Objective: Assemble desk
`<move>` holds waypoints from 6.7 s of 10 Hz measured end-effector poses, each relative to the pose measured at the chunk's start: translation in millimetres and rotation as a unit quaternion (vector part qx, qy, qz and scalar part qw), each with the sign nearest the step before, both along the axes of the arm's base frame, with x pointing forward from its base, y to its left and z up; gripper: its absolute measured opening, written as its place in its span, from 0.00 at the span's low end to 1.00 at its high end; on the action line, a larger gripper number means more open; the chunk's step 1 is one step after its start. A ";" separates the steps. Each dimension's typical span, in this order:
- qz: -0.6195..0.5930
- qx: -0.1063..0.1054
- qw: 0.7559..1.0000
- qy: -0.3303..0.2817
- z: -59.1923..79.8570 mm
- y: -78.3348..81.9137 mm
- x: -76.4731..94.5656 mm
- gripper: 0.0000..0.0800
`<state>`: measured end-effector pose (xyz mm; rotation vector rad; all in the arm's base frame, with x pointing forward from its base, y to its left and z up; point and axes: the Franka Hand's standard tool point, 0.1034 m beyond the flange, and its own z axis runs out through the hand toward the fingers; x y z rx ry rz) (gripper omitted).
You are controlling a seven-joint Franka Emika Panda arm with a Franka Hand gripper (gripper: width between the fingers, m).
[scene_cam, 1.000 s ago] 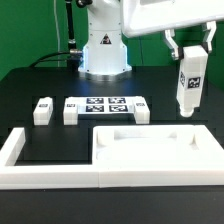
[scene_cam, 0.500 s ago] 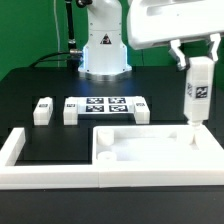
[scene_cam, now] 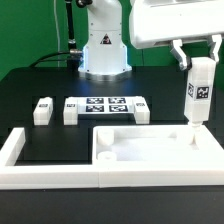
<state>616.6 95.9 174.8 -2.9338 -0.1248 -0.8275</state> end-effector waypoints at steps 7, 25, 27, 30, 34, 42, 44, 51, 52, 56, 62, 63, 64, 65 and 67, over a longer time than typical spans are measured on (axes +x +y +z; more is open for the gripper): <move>0.000 -0.004 1.000 0.003 -14.4 -2.3 13.7 0.36; 0.003 -0.004 1.000 -0.018 -44.5 8.6 24.9 0.36; 0.004 -0.005 1.000 -0.017 -48.1 8.3 20.5 0.36; 0.000 -0.005 0.999 -0.051 -48.9 8.8 22.2 0.36; -0.002 -0.005 0.998 -0.064 -50.8 7.3 24.2 0.46; 0.000 -0.008 0.998 -0.056 -51.8 5.1 24.4 0.81; 0.002 -0.007 1.000 -0.023 -38.6 -0.1 35.0 0.81; 0.023 0.003 0.984 0.179 -50.1 9.6 38.3 0.81; 0.025 0.003 0.978 0.208 -51.6 7.7 37.3 0.81; 0.010 0.010 0.963 0.268 -52.3 8.2 31.0 0.66; -0.197 0.066 0.941 0.265 -54.0 4.8 31.5 0.37; -0.242 0.078 0.932 0.259 -54.0 5.4 29.5 0.37; -0.313 0.100 0.909 0.255 -54.0 5.1 29.0 0.37; -0.373 0.125 0.886 0.245 -54.2 3.9 30.4 0.37; -0.477 0.192 0.824 0.239 -55.0 -0.8 28.2 0.37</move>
Offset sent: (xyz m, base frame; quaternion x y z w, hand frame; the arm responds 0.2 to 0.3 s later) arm 0.0214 -0.0069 -0.0010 -0.0099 0.0215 -0.0127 0.9996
